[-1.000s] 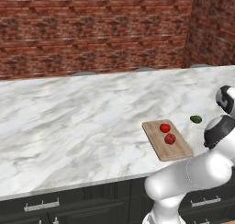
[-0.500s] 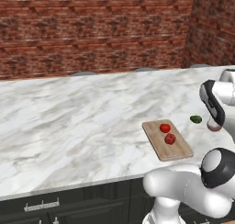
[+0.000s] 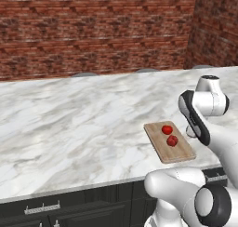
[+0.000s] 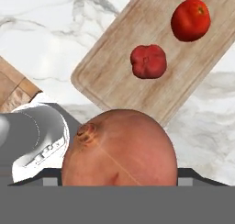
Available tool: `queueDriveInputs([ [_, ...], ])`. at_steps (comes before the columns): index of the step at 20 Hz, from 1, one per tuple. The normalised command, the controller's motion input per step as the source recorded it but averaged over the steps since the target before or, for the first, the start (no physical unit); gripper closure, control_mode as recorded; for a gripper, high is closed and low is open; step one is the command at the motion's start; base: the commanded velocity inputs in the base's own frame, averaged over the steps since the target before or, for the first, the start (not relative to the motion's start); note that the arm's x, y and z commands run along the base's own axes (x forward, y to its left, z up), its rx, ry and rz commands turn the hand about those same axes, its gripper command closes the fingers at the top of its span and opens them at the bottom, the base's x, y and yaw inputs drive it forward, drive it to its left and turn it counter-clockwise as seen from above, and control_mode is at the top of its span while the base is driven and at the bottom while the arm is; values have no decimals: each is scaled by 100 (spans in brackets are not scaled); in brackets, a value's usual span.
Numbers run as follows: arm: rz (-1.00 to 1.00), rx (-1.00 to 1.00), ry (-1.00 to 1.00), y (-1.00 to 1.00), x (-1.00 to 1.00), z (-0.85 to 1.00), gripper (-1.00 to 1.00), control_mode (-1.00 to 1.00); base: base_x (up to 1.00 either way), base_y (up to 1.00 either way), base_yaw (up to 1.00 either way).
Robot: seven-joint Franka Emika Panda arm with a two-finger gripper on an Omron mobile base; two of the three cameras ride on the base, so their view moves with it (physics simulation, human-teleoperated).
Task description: Place the avocado, onion, tomato, and bell pepper on the cutting board.
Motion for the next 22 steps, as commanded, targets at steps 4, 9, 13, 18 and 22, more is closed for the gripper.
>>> queueDriveInputs([
  [4, 15, 11, 0, 58, 34, 0, 100, -100, 0, 0, 0],
  [9, 17, 3, -3, 37, 36, 0, 100, -100, 0, 0, 0],
  [13, 14, 0, -8, 27, 28, -13, 100, -100, 0, 0, 0],
  [18, 11, 0, -4, 17, 33, -32, 100, -100, 0, 0, 0],
  [22, 9, 0, 0, 5, 8, -27, 100, -100, 0, 0, 0],
])
